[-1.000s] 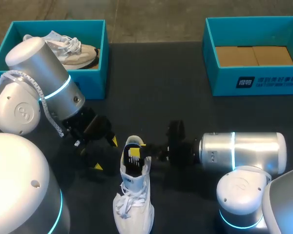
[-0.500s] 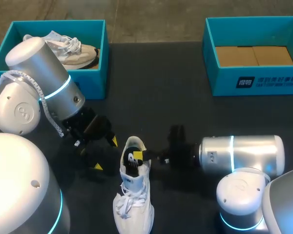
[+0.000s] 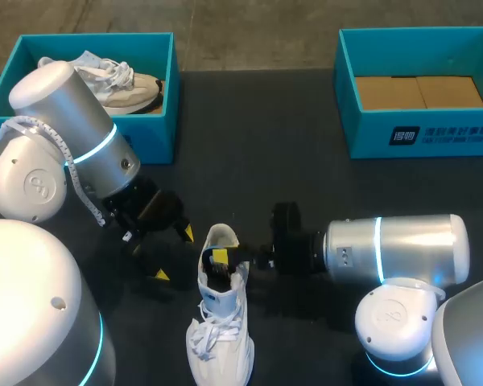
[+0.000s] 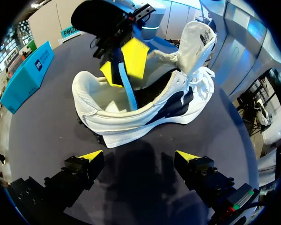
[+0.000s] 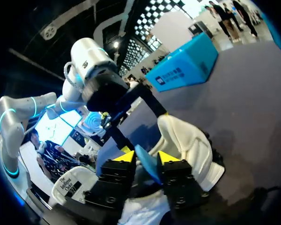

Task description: Take the shoe out of the shoebox, open the shoe tongue, remove and reinsert the insole, then place the shoe into the shoebox

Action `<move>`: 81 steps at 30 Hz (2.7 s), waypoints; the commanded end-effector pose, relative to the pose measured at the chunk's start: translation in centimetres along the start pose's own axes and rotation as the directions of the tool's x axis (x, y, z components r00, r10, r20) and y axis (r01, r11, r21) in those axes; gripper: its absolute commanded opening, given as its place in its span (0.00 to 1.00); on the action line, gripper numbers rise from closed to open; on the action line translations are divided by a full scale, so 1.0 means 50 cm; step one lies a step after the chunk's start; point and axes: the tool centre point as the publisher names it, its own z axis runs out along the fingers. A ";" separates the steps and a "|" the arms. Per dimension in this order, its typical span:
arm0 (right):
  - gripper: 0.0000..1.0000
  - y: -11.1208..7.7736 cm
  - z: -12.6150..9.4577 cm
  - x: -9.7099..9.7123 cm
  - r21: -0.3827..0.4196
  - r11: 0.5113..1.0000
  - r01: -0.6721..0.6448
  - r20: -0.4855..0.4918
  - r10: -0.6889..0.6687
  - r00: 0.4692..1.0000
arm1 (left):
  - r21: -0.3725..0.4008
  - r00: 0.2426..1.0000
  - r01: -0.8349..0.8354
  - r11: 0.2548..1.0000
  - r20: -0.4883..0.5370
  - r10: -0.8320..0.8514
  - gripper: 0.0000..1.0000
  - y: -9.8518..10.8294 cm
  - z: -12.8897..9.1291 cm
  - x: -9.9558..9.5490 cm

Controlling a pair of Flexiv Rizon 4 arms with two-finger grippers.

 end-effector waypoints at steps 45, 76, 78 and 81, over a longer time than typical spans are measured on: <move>0.00 0.056 -0.128 0.052 0.130 0.986 0.103 0.203 -0.128 0.971 | -0.001 1.000 -0.001 1.000 0.002 0.001 1.00 0.000 -0.001 0.002; 0.00 0.038 -0.107 0.047 0.185 0.975 0.123 0.449 -0.195 0.872 | -0.006 1.000 0.017 1.000 -0.010 -0.017 1.00 0.036 -0.076 0.037; 0.00 0.037 -0.100 0.045 0.207 0.972 0.111 0.490 -0.201 0.848 | 0.002 1.000 0.000 1.000 -0.016 0.000 1.00 0.044 -0.088 0.042; 0.00 0.037 -0.088 0.046 0.223 0.970 0.100 0.530 -0.207 0.822 | -0.001 0.999 -0.031 1.000 -0.021 0.030 1.00 0.054 -0.104 0.047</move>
